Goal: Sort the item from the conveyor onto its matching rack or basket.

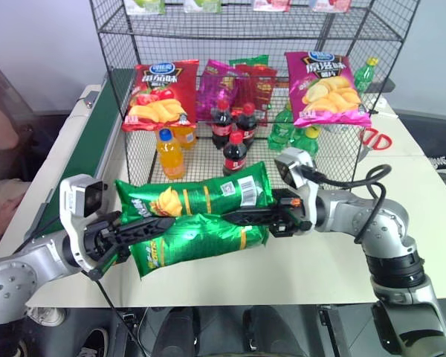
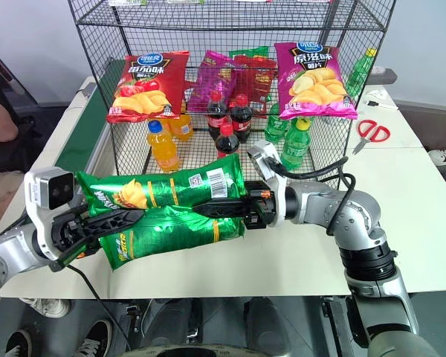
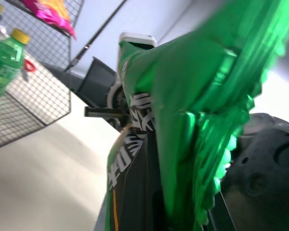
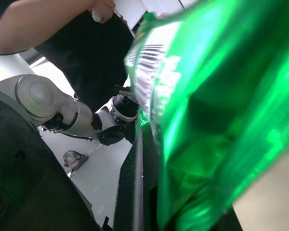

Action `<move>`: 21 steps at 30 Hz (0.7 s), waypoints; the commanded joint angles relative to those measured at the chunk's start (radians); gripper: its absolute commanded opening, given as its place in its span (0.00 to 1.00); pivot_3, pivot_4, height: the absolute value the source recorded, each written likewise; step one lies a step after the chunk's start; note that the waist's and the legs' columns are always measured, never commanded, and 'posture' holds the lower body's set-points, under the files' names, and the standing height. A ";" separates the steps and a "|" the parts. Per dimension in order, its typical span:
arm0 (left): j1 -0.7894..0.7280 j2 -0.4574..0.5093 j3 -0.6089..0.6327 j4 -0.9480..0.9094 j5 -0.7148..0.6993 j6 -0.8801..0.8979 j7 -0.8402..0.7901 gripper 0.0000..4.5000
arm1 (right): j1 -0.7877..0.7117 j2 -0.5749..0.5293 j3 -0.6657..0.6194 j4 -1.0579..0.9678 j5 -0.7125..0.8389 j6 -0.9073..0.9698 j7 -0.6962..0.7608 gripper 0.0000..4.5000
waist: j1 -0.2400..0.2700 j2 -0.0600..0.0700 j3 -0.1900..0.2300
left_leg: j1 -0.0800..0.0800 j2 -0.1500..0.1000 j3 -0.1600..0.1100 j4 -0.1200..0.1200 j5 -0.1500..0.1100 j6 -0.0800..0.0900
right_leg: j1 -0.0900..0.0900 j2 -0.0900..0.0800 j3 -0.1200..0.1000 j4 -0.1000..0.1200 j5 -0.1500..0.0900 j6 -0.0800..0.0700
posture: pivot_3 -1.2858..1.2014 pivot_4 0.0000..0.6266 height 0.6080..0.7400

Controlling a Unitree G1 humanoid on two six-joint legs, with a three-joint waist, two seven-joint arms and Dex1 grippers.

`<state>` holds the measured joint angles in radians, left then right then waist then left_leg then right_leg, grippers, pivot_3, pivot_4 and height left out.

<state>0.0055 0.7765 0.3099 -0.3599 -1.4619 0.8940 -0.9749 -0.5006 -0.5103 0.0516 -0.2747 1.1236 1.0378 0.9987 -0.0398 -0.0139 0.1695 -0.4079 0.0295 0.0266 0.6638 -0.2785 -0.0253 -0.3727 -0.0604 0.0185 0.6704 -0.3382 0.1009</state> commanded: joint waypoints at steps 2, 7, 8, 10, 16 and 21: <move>-0.005 -0.001 0.059 0.023 -0.002 -0.003 0.020 0.42 | 0.002 -0.005 -0.016 -0.041 -0.028 -0.056 0.025 0.00 | 0.000 0.000 0.000 | 0.000 0.000 0.000 0.000 0.000 0.000 | 0.000 0.000 0.000 0.000 0.000 0.000 | 0.52 0.24 0.99; 0.030 -0.010 0.111 0.008 0.050 -0.043 0.012 0.98 | 0.016 -0.037 -0.016 -0.077 -0.141 -0.168 0.031 0.00 | -0.001 0.000 0.000 | 0.000 0.000 0.000 0.000 0.000 0.000 | 0.000 0.000 0.000 0.000 0.000 0.000 | 0.52 0.24 0.99; 0.037 -0.010 0.117 0.006 0.052 -0.043 0.010 0.99 | 0.021 -0.038 -0.020 -0.081 -0.137 -0.169 0.028 0.00 | -0.001 0.000 0.000 | 0.000 0.000 0.000 0.000 0.000 0.000 | 0.000 0.000 0.000 0.000 0.000 0.000 | 0.52 0.24 0.99; 0.054 -0.008 0.129 -0.001 0.079 -0.058 -0.004 0.99 | 0.028 -0.037 -0.026 -0.089 -0.146 -0.183 0.016 0.00 | 0.000 0.000 0.000 | 0.000 0.000 0.000 0.000 0.000 0.000 | 0.000 0.000 0.000 -0.001 0.000 0.000 | 0.52 0.24 0.99; 0.083 -0.015 0.145 0.002 0.204 -0.141 -0.039 0.99 | 0.033 -0.055 -0.037 -0.095 -0.283 -0.324 -0.001 0.00 | 0.000 0.000 0.000 | 0.000 0.000 0.000 -0.001 0.000 0.000 | 0.000 -0.001 0.000 -0.001 0.000 0.000 | 0.52 0.24 0.99; 0.088 -0.033 0.158 0.029 0.255 -0.185 -0.052 0.99 | 0.067 -0.073 -0.074 -0.127 -0.342 -0.415 -0.025 0.00 | 0.003 0.000 0.000 | -0.001 0.000 0.000 -0.001 0.000 0.000 | 0.000 -0.001 0.000 -0.003 0.000 0.000 | 0.52 0.24 0.99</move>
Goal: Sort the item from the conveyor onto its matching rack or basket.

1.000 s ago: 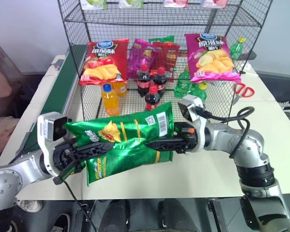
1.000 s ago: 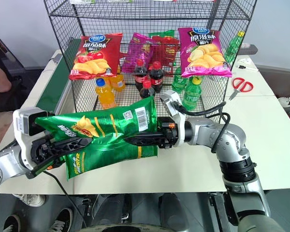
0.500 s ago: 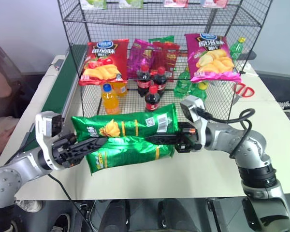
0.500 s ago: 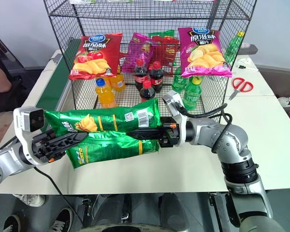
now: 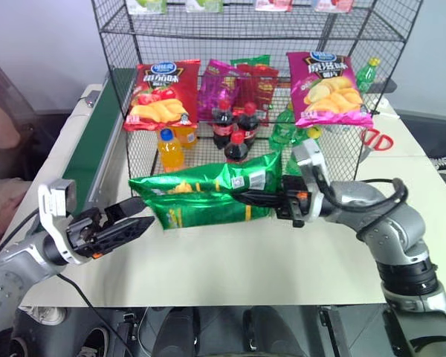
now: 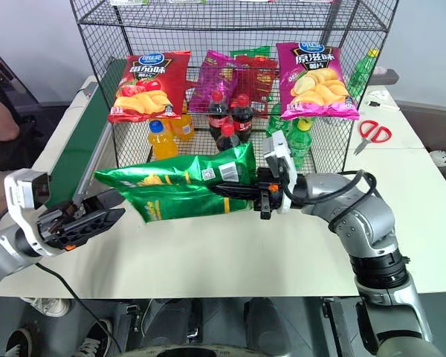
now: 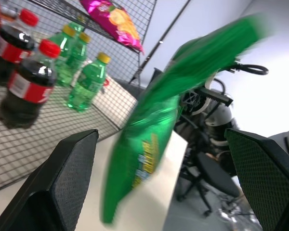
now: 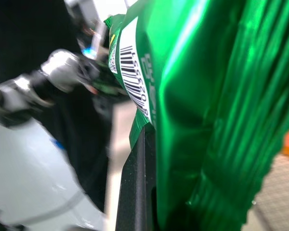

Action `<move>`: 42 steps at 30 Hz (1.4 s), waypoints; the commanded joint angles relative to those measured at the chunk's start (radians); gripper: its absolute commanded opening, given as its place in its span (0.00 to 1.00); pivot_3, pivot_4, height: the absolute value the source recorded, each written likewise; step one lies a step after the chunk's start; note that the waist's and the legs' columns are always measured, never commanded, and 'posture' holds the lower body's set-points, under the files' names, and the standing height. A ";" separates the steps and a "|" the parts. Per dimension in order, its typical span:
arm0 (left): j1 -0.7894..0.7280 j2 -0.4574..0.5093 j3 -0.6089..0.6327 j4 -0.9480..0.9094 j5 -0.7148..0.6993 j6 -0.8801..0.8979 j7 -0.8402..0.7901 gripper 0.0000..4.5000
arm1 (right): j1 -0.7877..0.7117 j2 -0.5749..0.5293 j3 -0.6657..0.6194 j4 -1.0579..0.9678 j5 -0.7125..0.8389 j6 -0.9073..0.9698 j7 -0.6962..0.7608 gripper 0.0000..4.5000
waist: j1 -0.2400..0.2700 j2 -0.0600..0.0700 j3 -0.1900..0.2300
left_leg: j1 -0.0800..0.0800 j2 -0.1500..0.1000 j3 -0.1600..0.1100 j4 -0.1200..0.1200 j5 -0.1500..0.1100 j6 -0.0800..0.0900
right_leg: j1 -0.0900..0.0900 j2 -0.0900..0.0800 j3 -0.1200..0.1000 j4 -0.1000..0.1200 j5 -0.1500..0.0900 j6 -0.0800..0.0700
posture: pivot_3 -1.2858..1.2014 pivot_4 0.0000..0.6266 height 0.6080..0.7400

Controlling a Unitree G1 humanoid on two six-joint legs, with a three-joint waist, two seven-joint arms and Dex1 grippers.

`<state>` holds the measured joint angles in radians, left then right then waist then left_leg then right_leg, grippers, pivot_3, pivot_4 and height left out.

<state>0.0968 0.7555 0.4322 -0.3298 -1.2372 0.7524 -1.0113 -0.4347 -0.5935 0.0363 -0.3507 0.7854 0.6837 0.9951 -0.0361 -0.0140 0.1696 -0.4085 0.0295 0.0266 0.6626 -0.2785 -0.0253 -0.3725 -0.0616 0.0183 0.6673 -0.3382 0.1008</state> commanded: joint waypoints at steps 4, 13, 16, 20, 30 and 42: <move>-0.019 -0.027 0.048 0.021 0.061 -0.074 -0.017 0.99 | -0.031 0.022 -0.110 -0.082 -0.162 -0.299 -0.066 0.00 | -0.002 0.000 0.000 | 0.000 0.000 0.000 0.000 0.000 0.000 | 0.000 0.000 0.000 0.000 0.000 0.000 | 0.52 0.24 0.99; -0.097 -0.091 0.030 0.054 0.266 -0.278 0.027 0.99 | -0.120 0.023 -0.080 -0.087 -0.627 -0.755 -0.276 0.00 | -0.002 0.000 0.000 | 0.000 0.000 0.000 0.000 0.000 0.000 | 0.000 0.000 0.000 0.000 0.000 0.000 | 0.52 0.24 0.99; -0.120 -0.108 -0.001 0.047 0.322 -0.315 0.039 0.99 | -0.115 0.013 -0.045 -0.010 -0.867 -0.958 -0.382 0.00 | -0.002 -0.001 0.000 | 0.000 0.000 0.000 0.000 0.000 0.000 | 0.000 0.001 0.000 0.000 0.000 0.000 | 0.52 0.24 0.99; -0.141 -0.123 -0.027 0.046 0.360 -0.338 0.051 0.99 | -0.113 0.012 0.034 0.084 -1.185 -0.959 -0.540 0.00 | -0.003 -0.001 0.000 | 0.000 -0.001 0.001 0.000 0.001 -0.001 | 0.000 0.000 0.000 0.000 0.000 0.000 | 0.52 0.24 0.99; -0.116 -0.159 -0.043 0.024 0.427 -0.386 0.074 0.99 | -0.245 0.113 0.121 0.306 -1.559 -0.673 -0.784 0.00 | -0.006 0.000 0.000 | 0.000 0.000 0.002 0.000 0.002 -0.002 | -0.001 0.002 0.001 0.002 0.000 0.000 | 0.52 0.24 0.99; -0.100 -0.183 -0.059 -0.029 0.465 -0.431 0.132 0.99 | -0.328 0.268 0.209 0.432 -1.611 -0.523 -0.875 0.00 | -0.008 0.000 0.000 | 0.000 0.000 0.002 0.000 0.002 -0.002 | -0.002 0.001 0.001 0.003 0.000 0.000 | 0.52 0.24 0.99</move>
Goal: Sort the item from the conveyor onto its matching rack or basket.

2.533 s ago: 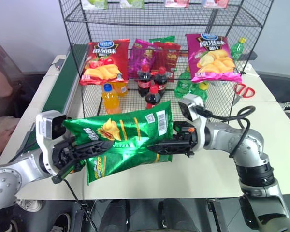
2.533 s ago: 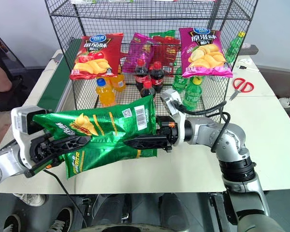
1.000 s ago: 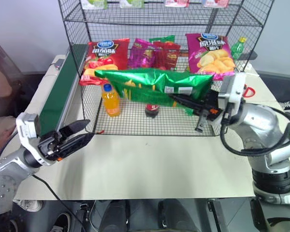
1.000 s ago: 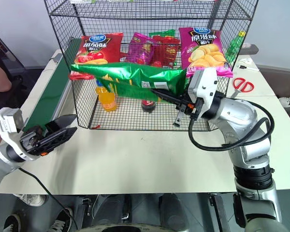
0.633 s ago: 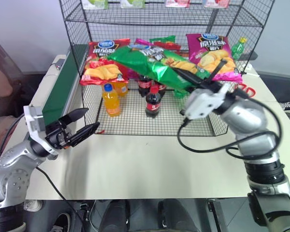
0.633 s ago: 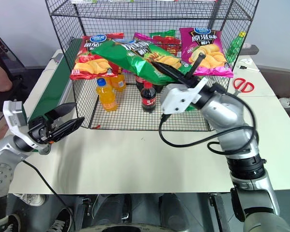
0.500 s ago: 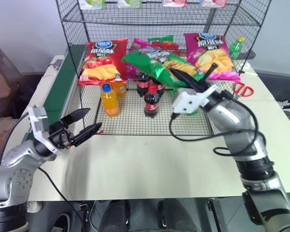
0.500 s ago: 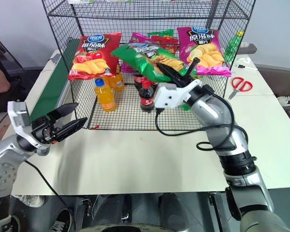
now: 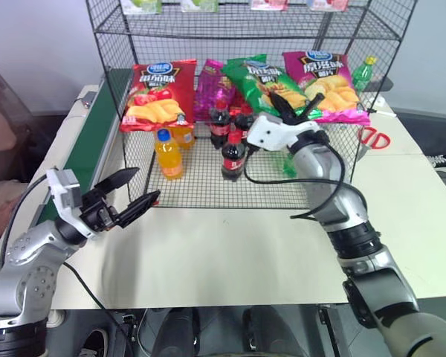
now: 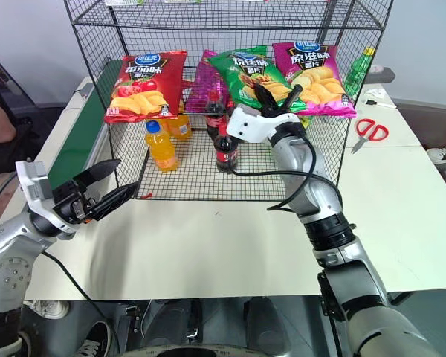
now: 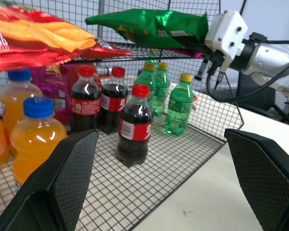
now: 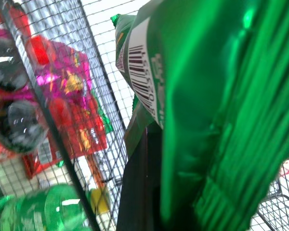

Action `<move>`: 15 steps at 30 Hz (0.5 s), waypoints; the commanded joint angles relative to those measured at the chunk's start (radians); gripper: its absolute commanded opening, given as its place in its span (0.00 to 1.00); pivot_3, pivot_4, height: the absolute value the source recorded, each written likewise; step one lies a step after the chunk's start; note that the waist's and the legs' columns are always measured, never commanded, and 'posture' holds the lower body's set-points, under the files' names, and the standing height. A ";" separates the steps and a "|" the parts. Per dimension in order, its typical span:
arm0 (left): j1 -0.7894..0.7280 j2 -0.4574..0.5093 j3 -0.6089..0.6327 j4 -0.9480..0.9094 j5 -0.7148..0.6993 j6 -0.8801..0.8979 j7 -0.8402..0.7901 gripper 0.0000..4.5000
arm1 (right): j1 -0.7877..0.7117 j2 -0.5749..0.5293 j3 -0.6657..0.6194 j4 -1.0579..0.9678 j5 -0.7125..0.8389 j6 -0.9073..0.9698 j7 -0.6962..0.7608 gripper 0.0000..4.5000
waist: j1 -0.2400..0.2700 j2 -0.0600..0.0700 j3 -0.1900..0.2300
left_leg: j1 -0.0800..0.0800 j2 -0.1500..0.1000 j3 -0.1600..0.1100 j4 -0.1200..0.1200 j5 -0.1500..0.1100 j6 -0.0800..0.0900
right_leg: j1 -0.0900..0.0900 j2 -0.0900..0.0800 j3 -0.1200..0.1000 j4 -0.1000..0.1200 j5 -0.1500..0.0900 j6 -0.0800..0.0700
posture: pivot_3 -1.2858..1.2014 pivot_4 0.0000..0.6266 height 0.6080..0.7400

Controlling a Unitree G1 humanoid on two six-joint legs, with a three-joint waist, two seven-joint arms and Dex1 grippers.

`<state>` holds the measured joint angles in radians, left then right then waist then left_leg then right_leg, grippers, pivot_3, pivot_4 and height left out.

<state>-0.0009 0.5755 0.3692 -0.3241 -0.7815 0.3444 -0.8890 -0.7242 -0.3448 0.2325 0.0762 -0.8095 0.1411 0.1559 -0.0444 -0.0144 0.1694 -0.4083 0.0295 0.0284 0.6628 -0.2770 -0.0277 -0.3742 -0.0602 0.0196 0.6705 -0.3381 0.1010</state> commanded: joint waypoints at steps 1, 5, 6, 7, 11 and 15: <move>-0.003 -0.003 0.001 -0.036 0.013 -0.026 0.011 0.99 | -0.044 0.029 0.019 0.014 -0.016 0.025 -0.040 0.00 | 0.000 0.000 0.000 | 0.000 0.000 0.000 0.000 0.000 0.000 | 0.000 0.000 0.000 0.000 0.000 0.000 | 0.52 0.24 0.99; -0.001 -0.004 -0.003 -0.044 0.013 -0.029 0.018 0.99 | -0.057 0.046 0.030 0.041 0.004 0.043 -0.037 0.00 | 0.000 0.000 0.000 | 0.000 0.000 0.000 0.000 0.000 0.000 | 0.000 0.000 0.000 0.000 0.000 0.000 | 0.52 0.24 0.99; 0.001 -0.005 -0.005 -0.045 0.014 -0.029 0.019 0.99 | -0.060 0.052 0.024 0.047 0.026 0.045 -0.027 0.00 | 0.000 0.000 0.000 | 0.000 0.000 0.000 0.000 0.000 0.000 | 0.000 0.000 0.000 0.000 0.000 0.000 | 0.52 0.24 0.99; 0.003 -0.006 -0.008 -0.046 0.019 -0.032 0.018 0.99 | -0.064 0.060 0.018 0.052 0.045 0.049 -0.020 0.00 | 0.000 0.000 0.000 | 0.000 0.000 0.000 0.000 0.000 0.000 | 0.000 0.000 0.000 0.000 0.000 0.000 | 0.52 0.24 0.99; 0.005 -0.008 -0.011 -0.046 0.022 -0.033 0.017 1.00 | -0.084 0.094 -0.006 0.053 0.110 0.054 -0.032 0.40 | -0.002 0.000 0.000 | 0.000 0.000 0.000 0.000 0.000 0.000 | 0.000 0.000 0.000 0.000 0.000 0.000 | 0.52 0.24 0.99; 0.009 -0.012 -0.010 -0.037 0.015 -0.031 0.017 1.00 | -0.065 0.173 -0.045 -0.027 0.300 0.024 0.049 0.82 | -0.004 0.000 0.000 | 0.000 0.000 0.000 0.000 0.000 0.000 | 0.000 0.000 0.000 0.001 0.000 0.000 | 0.52 0.24 0.99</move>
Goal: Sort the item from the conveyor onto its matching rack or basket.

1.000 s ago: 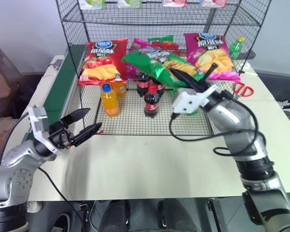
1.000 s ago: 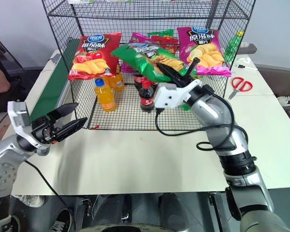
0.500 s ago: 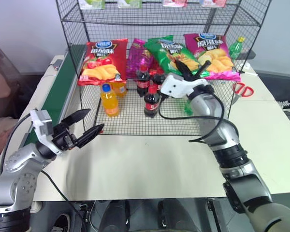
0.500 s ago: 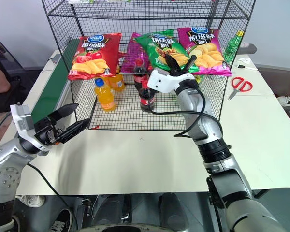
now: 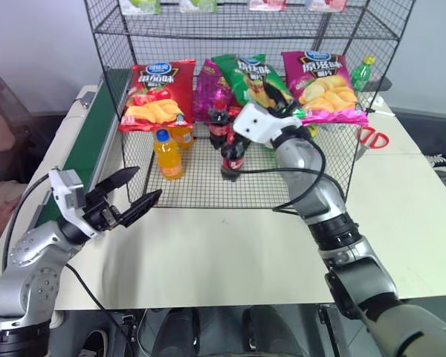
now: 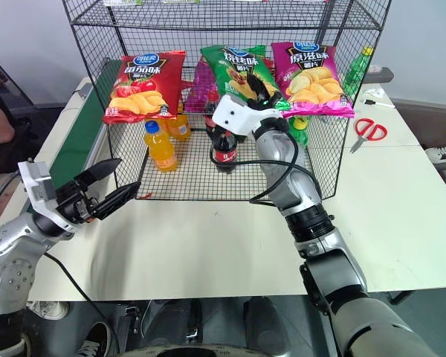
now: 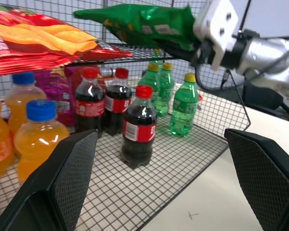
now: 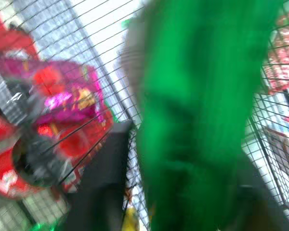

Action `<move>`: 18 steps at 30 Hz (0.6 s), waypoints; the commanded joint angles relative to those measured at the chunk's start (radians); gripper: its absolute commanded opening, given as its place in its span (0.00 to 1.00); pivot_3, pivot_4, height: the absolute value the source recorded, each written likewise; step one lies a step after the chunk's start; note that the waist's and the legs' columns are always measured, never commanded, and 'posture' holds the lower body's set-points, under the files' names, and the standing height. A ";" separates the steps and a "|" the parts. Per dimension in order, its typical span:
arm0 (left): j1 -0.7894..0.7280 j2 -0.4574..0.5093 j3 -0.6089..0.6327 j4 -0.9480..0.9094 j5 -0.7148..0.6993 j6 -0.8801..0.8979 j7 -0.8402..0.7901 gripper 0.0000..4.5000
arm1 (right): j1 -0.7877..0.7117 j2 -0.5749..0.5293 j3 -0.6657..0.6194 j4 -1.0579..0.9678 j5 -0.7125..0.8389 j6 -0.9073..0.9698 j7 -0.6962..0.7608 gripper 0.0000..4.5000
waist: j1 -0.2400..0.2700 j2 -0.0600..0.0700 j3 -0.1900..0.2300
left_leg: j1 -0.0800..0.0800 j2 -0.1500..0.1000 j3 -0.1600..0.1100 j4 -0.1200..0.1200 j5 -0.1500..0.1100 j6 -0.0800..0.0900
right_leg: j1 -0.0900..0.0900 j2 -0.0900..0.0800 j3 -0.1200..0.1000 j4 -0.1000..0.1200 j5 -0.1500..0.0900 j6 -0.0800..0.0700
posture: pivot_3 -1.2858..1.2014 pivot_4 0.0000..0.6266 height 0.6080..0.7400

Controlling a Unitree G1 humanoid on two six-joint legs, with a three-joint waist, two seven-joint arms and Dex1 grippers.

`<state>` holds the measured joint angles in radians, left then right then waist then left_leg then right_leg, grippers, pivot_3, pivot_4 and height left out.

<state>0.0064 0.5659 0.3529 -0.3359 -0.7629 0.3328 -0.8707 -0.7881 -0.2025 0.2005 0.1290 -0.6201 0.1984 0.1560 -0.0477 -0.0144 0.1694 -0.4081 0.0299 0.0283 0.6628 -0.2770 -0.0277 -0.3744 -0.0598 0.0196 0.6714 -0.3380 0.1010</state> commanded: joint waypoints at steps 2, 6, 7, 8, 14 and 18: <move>0.007 -0.005 0.007 -0.015 0.000 -0.025 -0.008 1.00 | 0.007 0.035 -0.010 -0.116 0.140 -0.043 0.072 1.00 | 0.001 0.000 0.000 | 0.000 0.000 0.000 0.000 0.000 0.000 | 0.000 0.000 0.000 0.000 0.000 0.000 | 0.52 0.24 0.99; 0.017 -0.008 0.004 -0.012 0.004 -0.033 -0.012 1.00 | 0.028 0.127 -0.091 -0.229 0.413 0.056 0.186 1.00 | 0.004 0.000 0.000 | 0.000 0.000 0.000 0.000 0.000 0.000 | 0.000 -0.001 0.000 0.000 0.000 0.000 | 0.52 0.24 0.99; 0.019 -0.009 0.003 -0.013 0.003 -0.034 -0.011 1.00 | 0.039 0.138 -0.103 -0.261 0.476 0.085 0.225 1.00 | 0.004 0.000 0.000 | 0.000 0.000 0.000 0.000 0.000 0.000 | 0.000 -0.001 0.000 0.000 0.000 0.000 | 0.52 0.24 0.99; 0.020 -0.009 0.001 -0.015 0.006 -0.037 -0.012 1.00 | 0.053 0.130 -0.107 -0.282 0.492 0.086 0.236 1.00 | 0.004 0.000 0.000 | 0.000 0.000 0.000 0.000 0.000 0.000 | 0.000 -0.001 -0.001 0.000 0.000 0.000 | 0.52 0.24 0.99; 0.034 0.001 0.027 -0.031 0.001 -0.032 0.002 1.00 | 0.211 0.063 -0.218 -0.507 0.821 0.112 0.431 1.00 | 0.007 0.000 0.000 | 0.000 0.000 -0.001 0.000 0.000 0.001 | 0.001 -0.002 -0.001 -0.001 0.000 0.000 | 0.52 0.24 0.99; 0.089 0.033 0.071 -0.036 -0.008 0.004 0.023 1.00 | 0.363 -0.079 -0.333 -0.571 1.017 0.197 0.558 1.00 | 0.005 0.000 0.000 | 0.000 0.000 -0.001 -0.001 -0.001 0.001 | 0.002 -0.002 -0.002 -0.003 0.000 0.000 | 0.52 0.24 0.99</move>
<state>0.0805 0.5814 0.3751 -0.3434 -0.7539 0.3255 -0.8596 -0.4522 -0.2527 -0.0729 -0.3959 0.3145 0.3752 0.6649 -0.0427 -0.0146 0.1693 -0.4081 0.0298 0.0272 0.6614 -0.2779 -0.0264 -0.3722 -0.0615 0.0180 0.6679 -0.3380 0.1010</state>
